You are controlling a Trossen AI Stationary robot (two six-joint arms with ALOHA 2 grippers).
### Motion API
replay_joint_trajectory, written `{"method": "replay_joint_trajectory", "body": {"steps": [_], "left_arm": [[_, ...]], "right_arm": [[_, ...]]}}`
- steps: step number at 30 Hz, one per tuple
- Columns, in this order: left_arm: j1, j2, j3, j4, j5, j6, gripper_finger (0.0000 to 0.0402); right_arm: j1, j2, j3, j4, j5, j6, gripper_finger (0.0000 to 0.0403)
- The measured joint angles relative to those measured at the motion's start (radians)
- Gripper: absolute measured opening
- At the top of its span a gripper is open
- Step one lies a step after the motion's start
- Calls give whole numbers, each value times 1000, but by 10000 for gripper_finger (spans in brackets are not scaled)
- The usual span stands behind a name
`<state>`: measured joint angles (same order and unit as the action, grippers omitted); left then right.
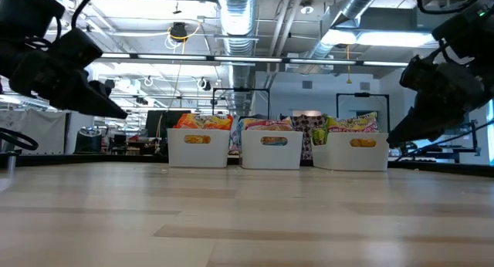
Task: Sort Maruchan noodles
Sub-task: Return to Home Position
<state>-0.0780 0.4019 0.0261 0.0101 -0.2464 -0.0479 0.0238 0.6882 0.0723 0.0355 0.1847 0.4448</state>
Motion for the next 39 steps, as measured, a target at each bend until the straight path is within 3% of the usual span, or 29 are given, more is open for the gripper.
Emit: {"method": "replay_joint_trajectory", "body": {"steps": [12,23,36,39], "left_arm": [[0,-210,0,0,-1,-1,125],[0,-304,0,0,0,-1,125],[0,-385,0,2,0,0,125],[0,-402,0,3,0,0,125]], "right_arm": [[0,-327,0,-129,0,0,127],[0,-558,0,-148,0,0,127],[0,-686,0,-149,-1,0,127],[0,-686,-28,-77,-1,0,127]]}}
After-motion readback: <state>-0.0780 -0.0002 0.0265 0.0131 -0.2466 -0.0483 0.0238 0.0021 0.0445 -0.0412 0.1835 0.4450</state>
